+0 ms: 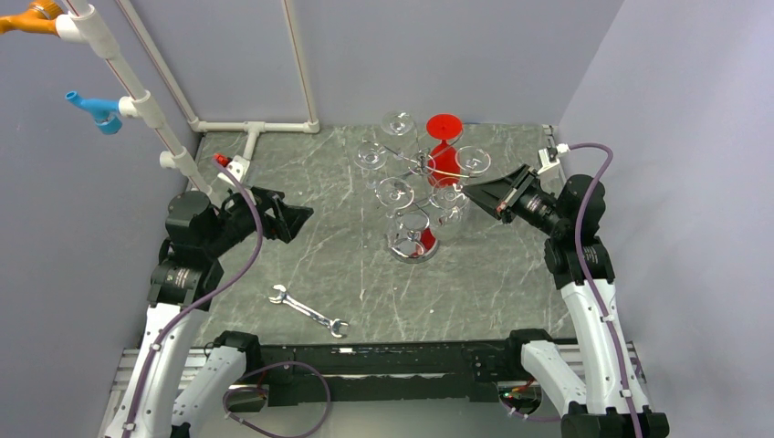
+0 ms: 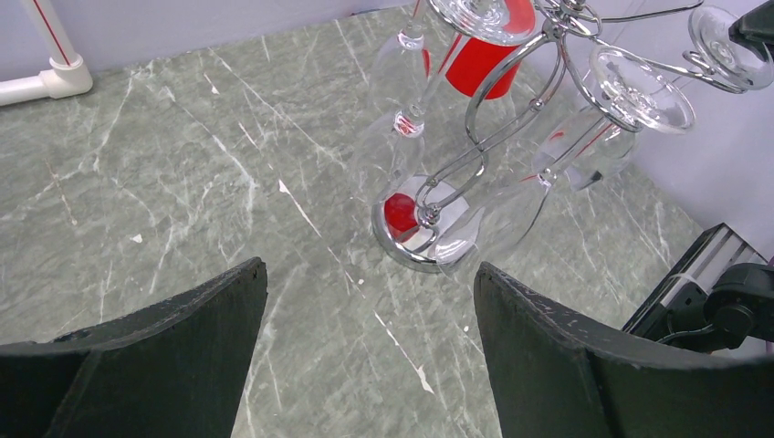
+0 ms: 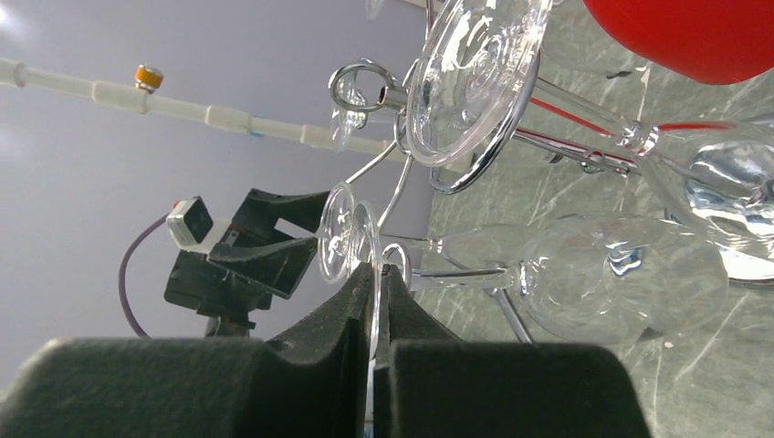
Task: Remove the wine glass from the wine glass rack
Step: Pick up the wine glass from the wine rack.
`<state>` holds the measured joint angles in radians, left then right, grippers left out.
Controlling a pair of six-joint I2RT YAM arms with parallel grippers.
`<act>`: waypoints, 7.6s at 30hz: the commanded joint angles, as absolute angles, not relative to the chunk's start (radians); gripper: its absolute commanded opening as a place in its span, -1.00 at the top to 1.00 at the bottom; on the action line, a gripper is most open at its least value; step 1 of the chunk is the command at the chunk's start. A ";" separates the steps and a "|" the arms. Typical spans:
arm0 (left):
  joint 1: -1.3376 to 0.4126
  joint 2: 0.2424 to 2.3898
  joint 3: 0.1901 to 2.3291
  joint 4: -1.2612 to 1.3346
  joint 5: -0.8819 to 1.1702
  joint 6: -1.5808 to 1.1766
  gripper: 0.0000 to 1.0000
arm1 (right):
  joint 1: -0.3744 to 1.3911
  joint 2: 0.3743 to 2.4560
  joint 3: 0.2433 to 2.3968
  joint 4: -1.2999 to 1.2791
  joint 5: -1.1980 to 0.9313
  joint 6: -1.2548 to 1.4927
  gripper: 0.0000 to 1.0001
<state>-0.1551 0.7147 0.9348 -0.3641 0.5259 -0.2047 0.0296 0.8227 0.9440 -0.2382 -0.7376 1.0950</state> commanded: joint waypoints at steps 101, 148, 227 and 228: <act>-0.192 0.734 0.941 -0.373 0.437 -0.184 -0.74 | 0.039 0.757 0.895 0.054 -0.812 1.580 1.00; -0.193 0.731 0.943 -0.372 0.435 -0.184 -0.75 | 0.062 0.805 0.873 0.131 -0.785 1.576 1.00; -0.194 0.724 0.942 -0.372 0.442 -0.184 -0.75 | 0.005 0.836 0.894 0.038 -0.725 1.486 1.00; -0.195 0.724 0.942 -0.372 0.442 -0.184 -0.76 | 0.004 0.834 0.892 0.037 -0.728 1.486 1.00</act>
<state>-0.1913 0.7303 0.9348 -0.3847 0.4438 -0.1959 0.0177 0.8658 0.8577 -0.0013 -0.6903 1.4620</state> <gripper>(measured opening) 0.876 0.054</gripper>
